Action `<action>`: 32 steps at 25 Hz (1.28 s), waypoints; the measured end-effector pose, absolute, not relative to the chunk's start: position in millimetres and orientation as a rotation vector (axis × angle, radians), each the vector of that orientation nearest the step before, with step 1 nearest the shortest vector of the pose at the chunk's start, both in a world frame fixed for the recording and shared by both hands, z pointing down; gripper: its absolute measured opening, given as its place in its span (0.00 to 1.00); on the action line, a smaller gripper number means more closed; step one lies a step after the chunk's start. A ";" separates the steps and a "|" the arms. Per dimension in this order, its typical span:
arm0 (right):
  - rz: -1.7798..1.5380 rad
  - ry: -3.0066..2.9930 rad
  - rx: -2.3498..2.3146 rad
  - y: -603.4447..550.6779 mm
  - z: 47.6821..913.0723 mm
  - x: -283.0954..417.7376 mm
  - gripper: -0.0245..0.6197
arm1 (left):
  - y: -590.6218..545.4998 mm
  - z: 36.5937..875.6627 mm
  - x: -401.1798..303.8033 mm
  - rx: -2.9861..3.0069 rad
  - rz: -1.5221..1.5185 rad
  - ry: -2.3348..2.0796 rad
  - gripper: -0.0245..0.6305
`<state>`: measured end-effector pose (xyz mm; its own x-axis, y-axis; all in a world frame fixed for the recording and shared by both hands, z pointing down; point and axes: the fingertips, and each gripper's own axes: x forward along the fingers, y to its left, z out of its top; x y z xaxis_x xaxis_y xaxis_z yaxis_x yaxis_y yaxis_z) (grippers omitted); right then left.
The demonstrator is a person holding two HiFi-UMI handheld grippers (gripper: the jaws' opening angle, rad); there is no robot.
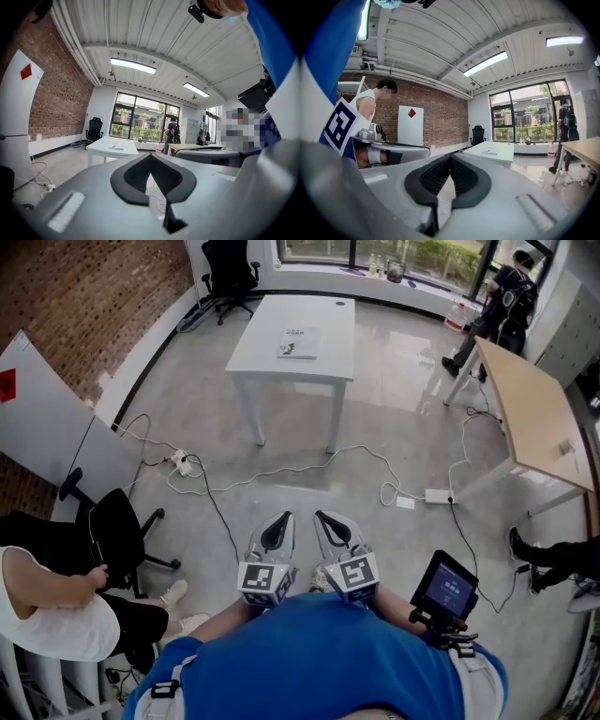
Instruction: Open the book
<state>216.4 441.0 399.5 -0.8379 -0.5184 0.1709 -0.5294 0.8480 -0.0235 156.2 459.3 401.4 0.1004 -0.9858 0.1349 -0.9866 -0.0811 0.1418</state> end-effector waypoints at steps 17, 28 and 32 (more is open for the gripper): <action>0.166 -2.829 0.889 305.3 424.8 178.8 0.04 | 324.8 415.9 110.9 2.193 0.074 -1.981 0.05; 0.165 -2.744 1.012 209.3 430.1 74.6 0.04 | 221.3 417.2 6.1 2.284 0.075 -1.861 0.05; 0.171 -2.735 1.054 187.2 426.5 29.1 0.04 | 197.9 414.3 -33.5 2.341 0.055 -1.800 0.05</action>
